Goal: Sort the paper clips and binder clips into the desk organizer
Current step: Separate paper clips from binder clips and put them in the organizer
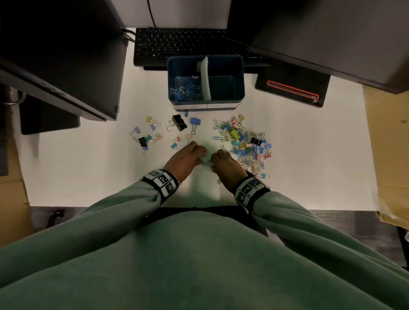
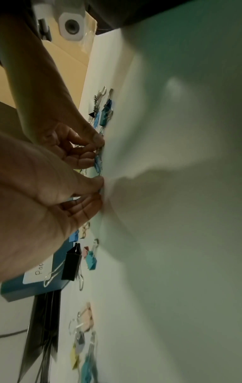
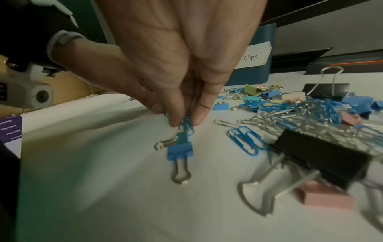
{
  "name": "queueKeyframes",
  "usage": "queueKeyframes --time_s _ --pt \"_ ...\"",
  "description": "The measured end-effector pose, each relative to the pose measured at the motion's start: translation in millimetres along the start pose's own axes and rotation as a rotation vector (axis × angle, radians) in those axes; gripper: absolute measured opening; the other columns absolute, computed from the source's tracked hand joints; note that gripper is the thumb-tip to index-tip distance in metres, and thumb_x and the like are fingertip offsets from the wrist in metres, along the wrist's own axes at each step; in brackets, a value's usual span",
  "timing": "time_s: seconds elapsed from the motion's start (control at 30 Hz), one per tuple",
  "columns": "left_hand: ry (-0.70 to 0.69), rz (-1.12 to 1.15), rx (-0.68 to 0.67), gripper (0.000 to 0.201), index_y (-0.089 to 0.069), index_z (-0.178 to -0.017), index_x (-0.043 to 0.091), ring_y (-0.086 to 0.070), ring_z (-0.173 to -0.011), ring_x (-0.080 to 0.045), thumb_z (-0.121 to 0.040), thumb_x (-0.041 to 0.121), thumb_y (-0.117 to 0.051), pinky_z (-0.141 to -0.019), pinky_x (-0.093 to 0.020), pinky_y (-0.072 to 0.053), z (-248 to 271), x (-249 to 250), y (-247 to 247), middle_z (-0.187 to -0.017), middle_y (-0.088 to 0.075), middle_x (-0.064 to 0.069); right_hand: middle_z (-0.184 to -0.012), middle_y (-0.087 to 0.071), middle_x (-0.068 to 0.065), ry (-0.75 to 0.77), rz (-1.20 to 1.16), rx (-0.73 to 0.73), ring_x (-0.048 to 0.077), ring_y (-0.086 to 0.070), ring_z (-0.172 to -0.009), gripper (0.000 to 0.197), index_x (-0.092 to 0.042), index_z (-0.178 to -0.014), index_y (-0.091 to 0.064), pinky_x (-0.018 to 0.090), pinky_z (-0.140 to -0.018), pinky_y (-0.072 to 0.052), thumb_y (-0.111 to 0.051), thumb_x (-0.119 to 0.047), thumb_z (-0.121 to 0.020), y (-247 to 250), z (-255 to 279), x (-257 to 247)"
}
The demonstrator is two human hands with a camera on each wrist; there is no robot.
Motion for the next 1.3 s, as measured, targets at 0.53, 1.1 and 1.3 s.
queueKeyframes --time_s 0.53,1.1,1.3 --pt "0.145 0.28 0.169 0.004 -0.061 -0.092 0.012 -0.053 -0.071 -0.005 -0.093 0.014 -0.057 -0.065 -0.017 -0.042 -18.3 11.1 89.8 -0.089 -0.057 0.006 -0.084 -0.069 0.002 -0.11 -0.847 0.197 0.002 -0.066 -0.068 0.011 -0.003 -0.099 -0.066 0.018 -0.072 -0.055 -0.064 -0.006 -0.089 89.2 -17.4 16.9" --pt "0.089 0.039 -0.078 0.046 -0.049 -0.13 0.021 -0.05 -0.117 -0.021 -0.087 0.024 -0.066 -0.098 -0.033 -0.042 -7.1 12.0 42.4 -0.134 -0.047 -0.004 -0.108 -0.06 0.006 -0.005 -0.239 0.234 0.011 -0.055 -0.087 0.027 -0.012 -0.11 -0.062 0.025 -0.081 -0.05 -0.069 -0.021 -0.086 91.8 -28.8 0.4" --pt "-0.131 -0.257 -0.235 0.052 -0.054 -0.127 0.012 -0.049 -0.112 -0.026 -0.079 0.022 -0.072 -0.094 -0.042 -0.045 -18.4 10.7 12.1 -0.129 -0.05 -0.007 -0.123 -0.046 0.01 0.028 0.058 -0.035 0.027 -0.048 -0.11 0.066 -0.008 -0.128 -0.047 0.04 -0.078 -0.055 -0.079 -0.03 -0.075 21.4 8.6 7.8"
Point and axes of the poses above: each hand's wrist, its own z-axis away from the middle knuckle, its own y-axis out of the back of the hand, x = y × z, the point moved 2 cm from there along -z, towards the middle knuckle
